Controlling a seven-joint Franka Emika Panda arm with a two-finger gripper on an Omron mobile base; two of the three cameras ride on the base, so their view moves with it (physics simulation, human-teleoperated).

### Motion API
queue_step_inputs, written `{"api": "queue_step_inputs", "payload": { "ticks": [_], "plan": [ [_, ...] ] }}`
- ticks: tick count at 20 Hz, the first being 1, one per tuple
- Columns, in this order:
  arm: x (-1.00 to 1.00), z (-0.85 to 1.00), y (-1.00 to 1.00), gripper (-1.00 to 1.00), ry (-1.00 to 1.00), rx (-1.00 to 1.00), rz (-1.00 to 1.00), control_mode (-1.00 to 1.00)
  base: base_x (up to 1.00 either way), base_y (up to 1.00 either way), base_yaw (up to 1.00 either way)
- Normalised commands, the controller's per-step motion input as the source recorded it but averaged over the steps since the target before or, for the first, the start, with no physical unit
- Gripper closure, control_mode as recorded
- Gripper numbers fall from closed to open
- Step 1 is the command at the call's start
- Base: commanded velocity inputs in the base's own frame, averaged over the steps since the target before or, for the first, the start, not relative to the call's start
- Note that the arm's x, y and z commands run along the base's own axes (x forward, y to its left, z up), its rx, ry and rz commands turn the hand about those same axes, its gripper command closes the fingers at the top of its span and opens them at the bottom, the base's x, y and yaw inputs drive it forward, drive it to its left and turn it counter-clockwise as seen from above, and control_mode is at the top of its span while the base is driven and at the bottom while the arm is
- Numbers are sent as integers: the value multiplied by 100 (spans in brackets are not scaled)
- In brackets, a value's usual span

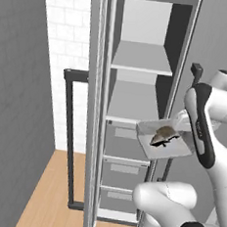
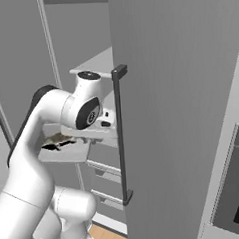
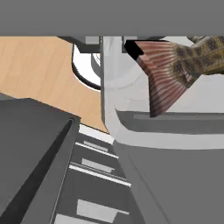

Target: Take the meat container that has the fish and place it on the second highest rack of the freezer. Then take the vegetable container that has the onion and cucumber and place it on the highest rack of the freezer.

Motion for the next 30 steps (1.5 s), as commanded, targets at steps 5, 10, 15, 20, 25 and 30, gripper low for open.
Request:
{"api": "queue_step_inputs", "payload": {
  "ticks": [5,10,15,20,25,30],
  "plan": [
    [11,-26,24,100,0,19,-84,-100,0,0,0],
    [6,-41,15,100,0,15,-91,-100,0,0,0],
    [52,-35,38,100,0,7,-83,-100,0,0,0],
    [98,0,64,100,0,0,-59,-100,0,0,0],
    [87,0,15,100,8,0,-30,-100,0,0,0],
    [13,-4,1,100,2,0,-1,-100,0,0,0]
  ]
}}
